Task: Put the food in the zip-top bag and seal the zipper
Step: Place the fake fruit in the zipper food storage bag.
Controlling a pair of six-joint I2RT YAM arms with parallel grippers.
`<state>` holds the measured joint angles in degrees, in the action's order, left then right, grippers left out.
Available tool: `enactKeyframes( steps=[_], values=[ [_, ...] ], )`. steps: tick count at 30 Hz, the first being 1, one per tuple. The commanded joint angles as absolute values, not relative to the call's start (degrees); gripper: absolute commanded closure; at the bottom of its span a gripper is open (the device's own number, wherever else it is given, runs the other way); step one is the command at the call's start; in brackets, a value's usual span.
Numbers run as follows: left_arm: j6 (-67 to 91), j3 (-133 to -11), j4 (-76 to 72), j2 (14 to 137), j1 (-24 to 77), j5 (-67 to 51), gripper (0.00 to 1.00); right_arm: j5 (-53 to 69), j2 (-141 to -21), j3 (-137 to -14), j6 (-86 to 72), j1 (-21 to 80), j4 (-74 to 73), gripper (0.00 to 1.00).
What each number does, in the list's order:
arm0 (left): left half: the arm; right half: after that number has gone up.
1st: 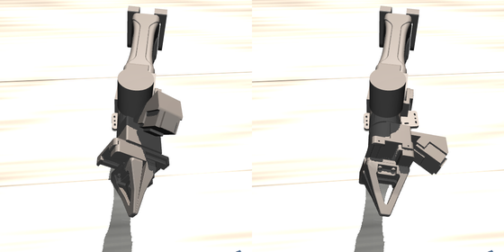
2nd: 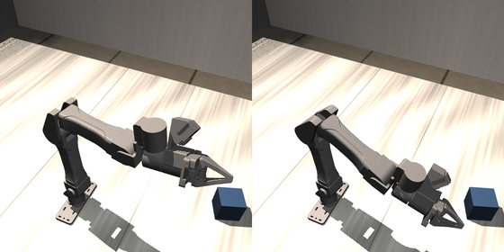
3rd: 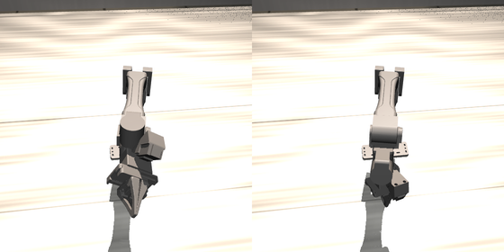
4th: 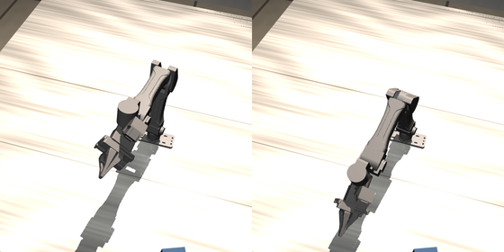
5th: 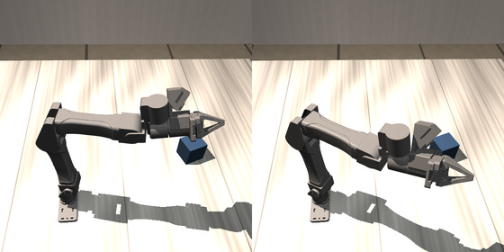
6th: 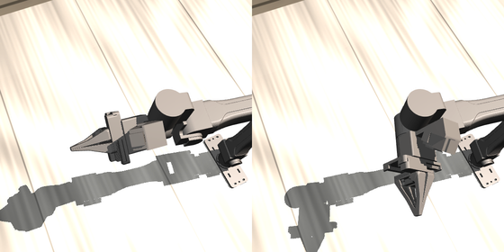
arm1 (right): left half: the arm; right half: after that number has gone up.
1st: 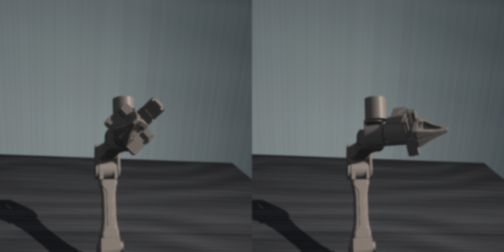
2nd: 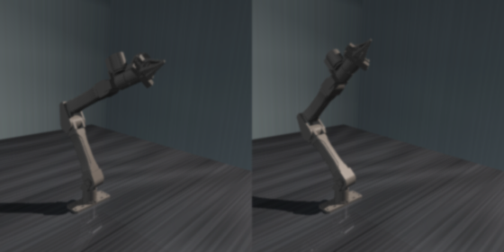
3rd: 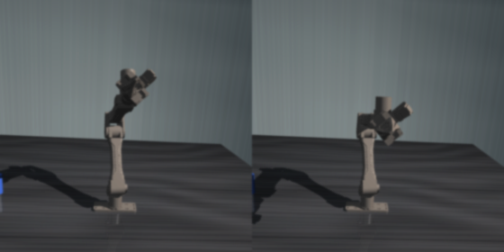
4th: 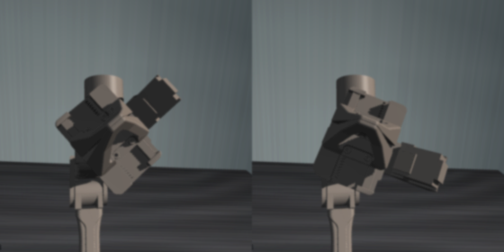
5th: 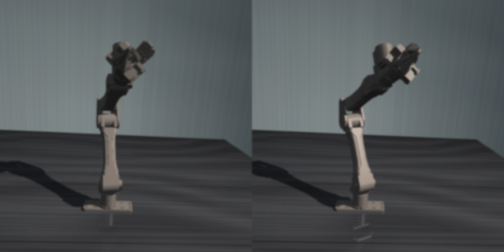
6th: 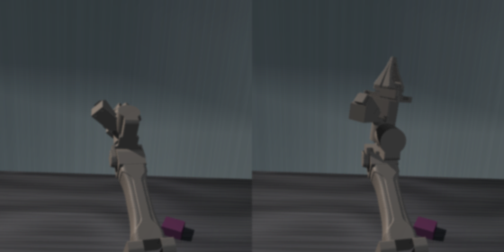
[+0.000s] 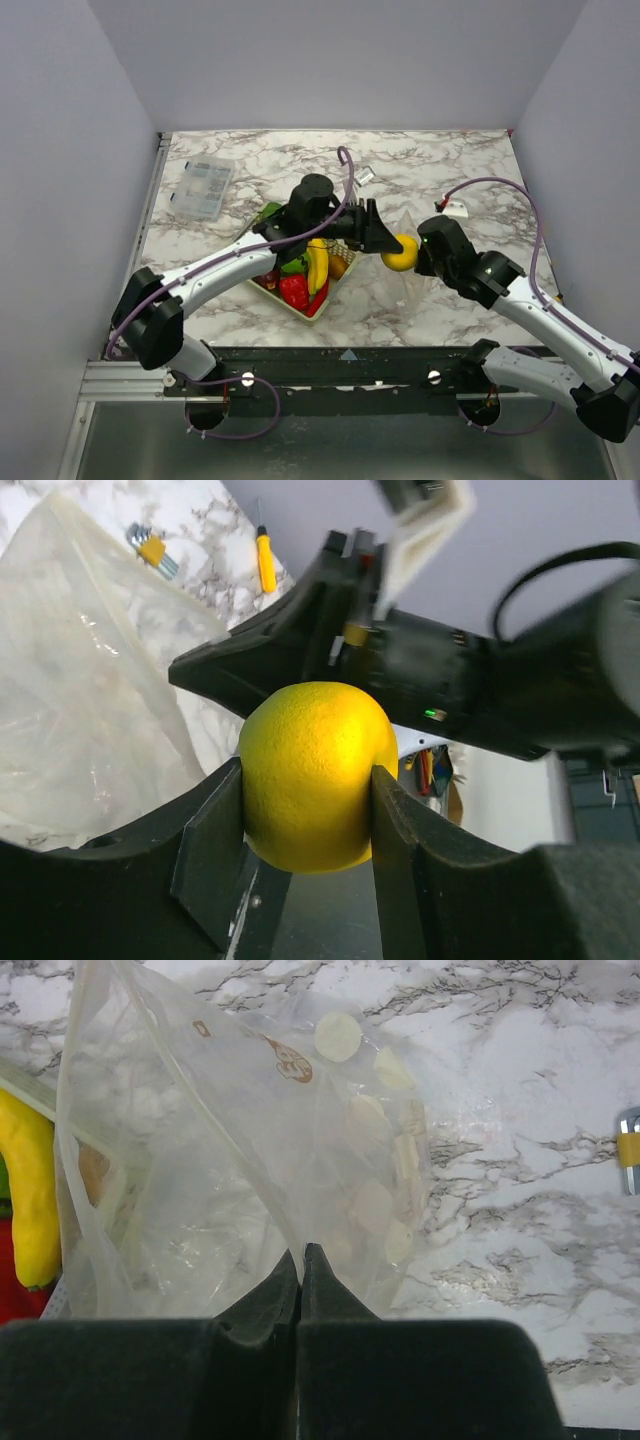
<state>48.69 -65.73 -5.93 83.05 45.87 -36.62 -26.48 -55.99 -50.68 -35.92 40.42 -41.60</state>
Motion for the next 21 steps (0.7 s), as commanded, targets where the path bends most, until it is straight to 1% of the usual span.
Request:
enactKeyframes(
  steps=[1, 5, 10, 14, 17, 18, 19, 20, 21],
  values=[
    [53.8, -68.5, -9.7, 88.7, 47.4, -37.0, 1.0, -25.5, -53.9, -50.3, -35.9, 40.7, -40.3, 0.99],
    [51.4, -70.0, -4.1, 91.2, 47.6, -32.5, 1.0, -25.8, -51.8, -50.7, -36.5, 40.7, -40.8, 0.99],
    [49.3, -70.6, -0.1, 92.0, 47.6, -28.1, 1.0, -22.7, -48.6, -49.7, -36.0, 40.6, -38.6, 0.99],
    [45.6, -74.3, 9.6, 92.2, 48.3, -21.4, 1.0, -21.4, -48.6, -49.3, -36.0, 40.6, -37.6, 0.99],
    [43.9, -77.4, 14.3, 92.5, 49.3, -17.6, 1.0, -20.2, -49.3, -48.6, -35.9, 40.7, -36.0, 0.99],
    [43.3, -78.2, 15.8, 92.6, 49.8, -16.6, 0.97, -20.0, -49.9, -48.6, -36.0, 40.7, -35.9, 0.99],
    [42.6, -79.0, 16.7, 92.7, 50.1, -16.0, 0.92, -20.0, -50.4, -48.6, -36.1, 40.6, -35.9, 0.99],
    [42.3, -79.3, 17.0, 92.7, 50.4, -15.8, 0.85, -20.1, -50.7, -48.6, -36.2, 40.6, -35.9, 0.99],
    [42.1, -79.1, 16.8, 92.5, 50.4, -16.0, 0.74, -20.4, -50.9, -48.6, -36.2, 40.6, -36.0, 0.99]
  ],
)
